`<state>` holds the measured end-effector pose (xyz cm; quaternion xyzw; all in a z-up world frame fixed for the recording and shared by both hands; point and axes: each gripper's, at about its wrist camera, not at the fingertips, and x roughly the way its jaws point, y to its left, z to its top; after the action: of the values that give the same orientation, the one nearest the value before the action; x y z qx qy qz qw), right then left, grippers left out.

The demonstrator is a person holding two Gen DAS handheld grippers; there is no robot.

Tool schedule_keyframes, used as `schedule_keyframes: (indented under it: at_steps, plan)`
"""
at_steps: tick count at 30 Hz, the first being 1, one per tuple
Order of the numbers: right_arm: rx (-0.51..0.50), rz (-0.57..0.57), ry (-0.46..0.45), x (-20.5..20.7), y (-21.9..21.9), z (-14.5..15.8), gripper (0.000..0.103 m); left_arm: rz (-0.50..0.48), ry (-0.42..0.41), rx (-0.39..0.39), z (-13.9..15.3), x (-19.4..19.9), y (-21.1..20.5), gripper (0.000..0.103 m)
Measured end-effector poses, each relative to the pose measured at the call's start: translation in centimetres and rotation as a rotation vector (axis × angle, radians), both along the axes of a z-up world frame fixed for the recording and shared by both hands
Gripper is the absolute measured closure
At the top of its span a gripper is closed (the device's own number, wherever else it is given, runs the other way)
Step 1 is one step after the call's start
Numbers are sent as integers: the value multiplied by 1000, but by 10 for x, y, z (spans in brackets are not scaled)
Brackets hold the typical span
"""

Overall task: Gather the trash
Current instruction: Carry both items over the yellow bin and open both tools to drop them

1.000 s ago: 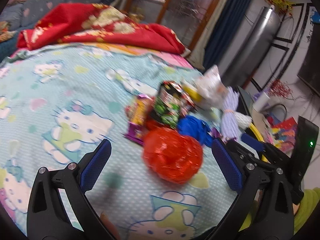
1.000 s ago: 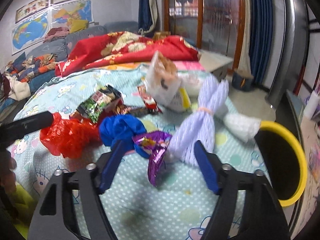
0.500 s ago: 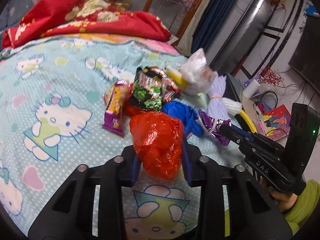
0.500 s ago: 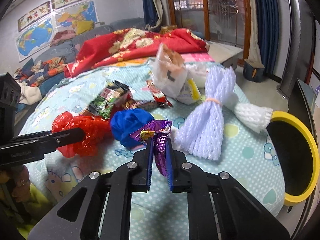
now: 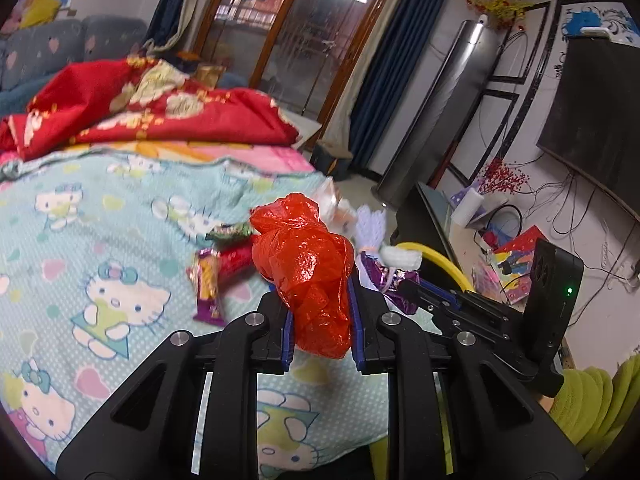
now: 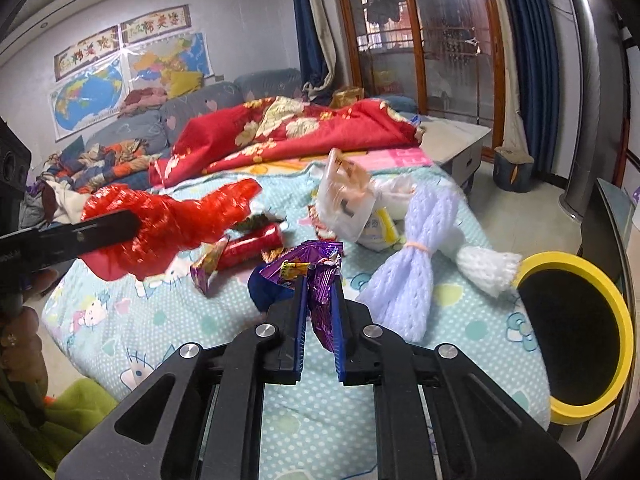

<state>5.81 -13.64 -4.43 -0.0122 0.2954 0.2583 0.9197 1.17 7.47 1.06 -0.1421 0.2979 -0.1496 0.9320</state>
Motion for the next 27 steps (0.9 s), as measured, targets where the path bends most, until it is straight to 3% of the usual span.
schedule_keyframes:
  at_steps: [27]
  plan:
    - [77, -302, -76, 22, -104, 30, 92, -195, -15, 71, 1, 51, -107, 88]
